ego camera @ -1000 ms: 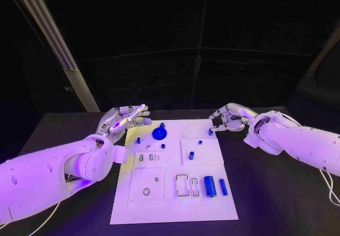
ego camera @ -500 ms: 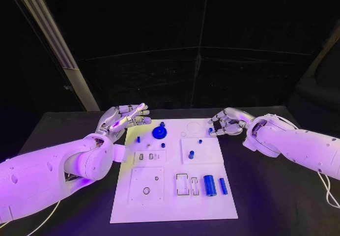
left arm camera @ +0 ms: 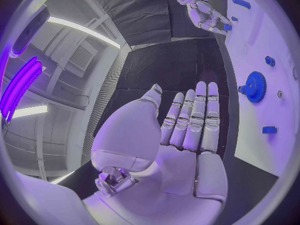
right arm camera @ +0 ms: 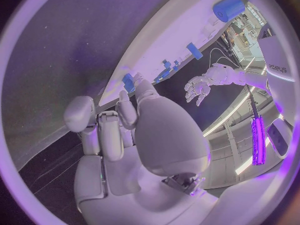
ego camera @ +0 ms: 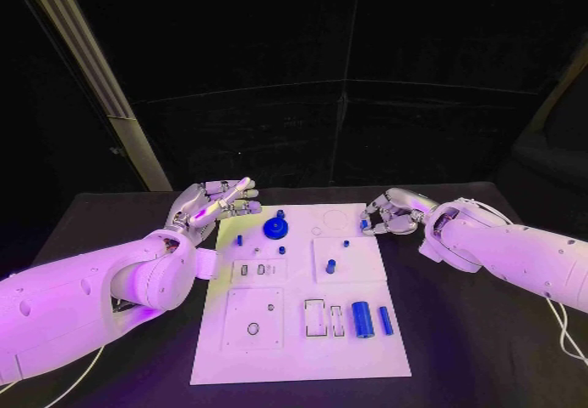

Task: Assemble the parts on the task board

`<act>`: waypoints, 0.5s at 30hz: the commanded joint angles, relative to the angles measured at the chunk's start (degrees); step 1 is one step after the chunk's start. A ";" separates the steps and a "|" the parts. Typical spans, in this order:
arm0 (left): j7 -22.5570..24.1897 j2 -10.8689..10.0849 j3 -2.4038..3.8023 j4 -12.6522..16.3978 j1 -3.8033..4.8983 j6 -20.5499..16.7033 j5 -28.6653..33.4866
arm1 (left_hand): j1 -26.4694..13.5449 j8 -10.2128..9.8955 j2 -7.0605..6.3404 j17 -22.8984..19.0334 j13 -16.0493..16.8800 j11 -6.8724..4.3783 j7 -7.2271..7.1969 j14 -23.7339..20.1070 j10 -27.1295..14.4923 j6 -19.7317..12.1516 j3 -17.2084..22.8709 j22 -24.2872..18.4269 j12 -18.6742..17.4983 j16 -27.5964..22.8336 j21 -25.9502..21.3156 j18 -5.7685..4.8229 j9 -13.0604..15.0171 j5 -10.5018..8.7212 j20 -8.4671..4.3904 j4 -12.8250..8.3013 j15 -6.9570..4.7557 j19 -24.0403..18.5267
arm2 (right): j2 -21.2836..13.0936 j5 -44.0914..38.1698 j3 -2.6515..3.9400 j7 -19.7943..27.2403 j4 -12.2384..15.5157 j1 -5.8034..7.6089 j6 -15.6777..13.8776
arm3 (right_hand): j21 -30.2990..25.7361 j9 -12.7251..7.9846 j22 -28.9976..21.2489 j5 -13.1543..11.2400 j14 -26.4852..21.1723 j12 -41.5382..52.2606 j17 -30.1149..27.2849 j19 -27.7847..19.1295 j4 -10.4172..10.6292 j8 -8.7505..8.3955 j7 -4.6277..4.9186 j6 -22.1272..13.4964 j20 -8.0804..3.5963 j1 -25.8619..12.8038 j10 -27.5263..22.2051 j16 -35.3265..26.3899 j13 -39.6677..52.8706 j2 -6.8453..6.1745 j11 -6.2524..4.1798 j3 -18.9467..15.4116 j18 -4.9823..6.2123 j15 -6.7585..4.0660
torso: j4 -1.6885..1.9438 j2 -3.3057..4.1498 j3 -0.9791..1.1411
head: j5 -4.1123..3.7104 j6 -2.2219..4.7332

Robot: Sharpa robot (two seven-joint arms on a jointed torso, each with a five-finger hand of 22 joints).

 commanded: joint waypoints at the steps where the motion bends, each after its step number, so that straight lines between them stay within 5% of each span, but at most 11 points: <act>1: 0.43 0.07 0.04 0.03 0.07 0.67 -0.10 | 0.25 0.05 0.27 0.09 0.04 -0.05 0.54 0.47 0.43 0.31 -0.02 -0.08 0.17 0.02 -0.19 0.43 0.03 -0.03 -0.02 -0.21 0.02 0.23 | 0.11 -0.97 0.02 -0.01 -0.07 -0.01 0.86 | 0.33 0.10 0.41 -0.37 4.06 0.38 6.89 0.53 -0.08 0.25 -0.04 0.60 -0.09 0.14 0.63 0.26 0.24 0.53 -0.03 0.40 0.53 -0.47 | -0.02 -0.01 0.02 | -0.04 -0.04; 15: 0.26 0.07 0.03 -0.05 0.07 0.69 -0.10 | 0.26 0.03 0.28 0.09 0.03 -0.04 0.55 0.47 0.42 0.30 -0.02 -0.08 0.15 0.01 -0.19 0.42 0.02 -0.03 -0.02 -0.22 0.02 0.24 | 0.33 -1.22 0.02 0.09 -0.20 -0.15 0.76 | 0.93 0.09 1.62 -0.58 4.23 1.14 7.60 1.16 -0.20 0.54 -0.33 1.74 -0.27 -0.03 1.22 0.66 0.87 0.86 -0.29 0.77 0.31 -0.68 | -0.01 0.00 0.04 | -0.08 -0.18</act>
